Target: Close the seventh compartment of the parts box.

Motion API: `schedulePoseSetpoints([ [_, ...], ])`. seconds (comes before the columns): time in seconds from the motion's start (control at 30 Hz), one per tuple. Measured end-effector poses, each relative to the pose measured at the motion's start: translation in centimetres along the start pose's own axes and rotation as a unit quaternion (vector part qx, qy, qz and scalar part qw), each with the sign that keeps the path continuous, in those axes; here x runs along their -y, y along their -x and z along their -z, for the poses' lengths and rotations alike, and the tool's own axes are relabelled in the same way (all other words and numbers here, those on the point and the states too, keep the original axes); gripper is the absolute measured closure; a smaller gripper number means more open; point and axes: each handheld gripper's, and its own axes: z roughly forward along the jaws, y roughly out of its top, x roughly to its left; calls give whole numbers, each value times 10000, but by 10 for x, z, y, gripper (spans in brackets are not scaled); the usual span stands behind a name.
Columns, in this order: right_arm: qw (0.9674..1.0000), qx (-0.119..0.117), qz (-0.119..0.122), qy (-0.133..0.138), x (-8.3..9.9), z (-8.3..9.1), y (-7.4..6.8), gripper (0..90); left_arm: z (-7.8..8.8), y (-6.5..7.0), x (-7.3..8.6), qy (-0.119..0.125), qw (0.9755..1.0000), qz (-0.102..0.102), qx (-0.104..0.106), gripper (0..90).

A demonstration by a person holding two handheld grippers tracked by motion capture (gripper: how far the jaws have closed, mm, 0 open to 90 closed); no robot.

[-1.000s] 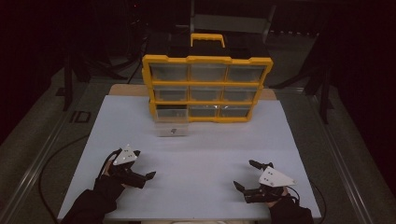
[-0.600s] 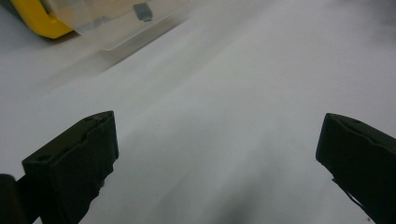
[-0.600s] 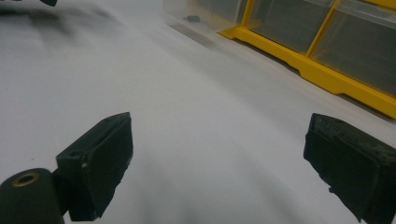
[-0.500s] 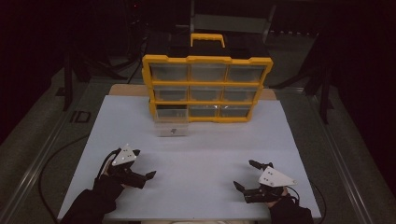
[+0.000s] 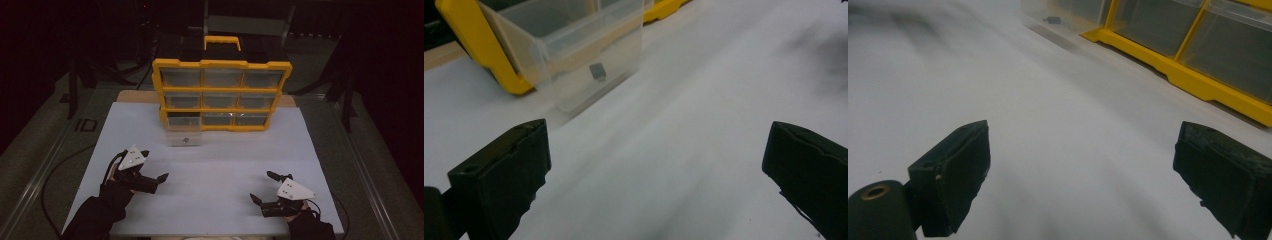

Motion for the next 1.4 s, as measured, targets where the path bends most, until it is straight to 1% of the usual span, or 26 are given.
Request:
schedulePoseSetpoints([
  [0.07,10000,5,-10,-7,0,0,-1,82,2,0,-6,52,10000,-4,1,0],
  [0.1,10000,-2,-1,-6,0,0,0,82,3,0,-9,68,10000,-28,-45,0],
  [0.17,10000,-2,-2,-11,0,0,0,82,4,1,-15,76,9999,-72,-54,0],
  [0.2,10000,8,-12,-9,0,0,0,82,4,1,-17,78,9999,-90,-93,0],
  [0.23,10000,11,-10,-9,0,0,0,82,4,1,-19,111,9999,-82,-93,0],
  [0.37,10000,10,-3,1,0,0,0,82,4,1,-26,146,9997,-92,-198,0],
  [0.4,10000,8,-2,-2,0,0,0,82,5,1,-28,158,9997,-120,-165,0],
  [0.47,10000,6,1,3,0,0,0,82,6,1,-31,189,9996,-130,-169,0],
  [0.53,10000,3,-2,0,0,0,0,82,5,2,-33,171,9995,-155,-229,0],
  [0.57,10000,-1,-3,-9,0,0,0,82,4,2,-34,178,9995,-149,-210,0],
  [0.6,10000,-2,-6,-9,0,0,0,82,3,3,-35,151,9994,-158,-258,0],
  [0.67,10000,-6,0,-9,0,0,0,82,0,5,-35,146,9995,-155,-243,0],
  [0.7,10000,-2,-20,-5,0,0,0,82,-1,6,-36,124,9994,-180,-281,0],
  [0.73,10000,-3,-20,-4,0,0,0,82,-3,7,-36,127,9995,-185,-240,0],
  [0.8,10000,-3,-22,-6,0,0,0,82,-6,9,-36,149,9993,-214,-257,0],
  [0.87,10000,-3,-22,-5,0,0,0,82,-10,10,-35,147,9993,-246,-229,0],
  [0.9,10000,-6,-19,-4,0,0,0,82,-12,11,-35,132,9993,-230,-257,0],
  [0.93,10000,-8,-20,-4,0,0,0,82,-14,11,-35,140,9995,-185,-203,0],
  [1.0,10000,-10,-18,-6,0,0,0,82,-17,11,-34,127,9995,-173,-247,0],
  [1.03,10000,-11,-18,-7,0,0,0,82,-19,12,-33,129,9996,-142,-215,0],
  [1.1,10000,-18,5,-5,0,0,0,83,-23,13,-32,136,9993,-162,-300,0],
  [1.13,10000,-19,1,-7,0,0,0,82,-25,14,-31,125,9994,-139,-278,0],
  [1.17,10000,-15,2,-13,0,0,0,82,-26,14,-30,126,9993,-155,-302,0],
  [1.2,10000,-16,3,-14,0,0,0,82,-28,15,-29,81,9994,-196,-261,0],
  [1.27,10000,-22,8,-10,0,0,0,82,-33,17,-27,13,9992,-242,-310,0],
  [1.4,10000,-20,15,-10,0,0,-1,82,-42,19,-23,-58,9995,-153,-269,0],
])
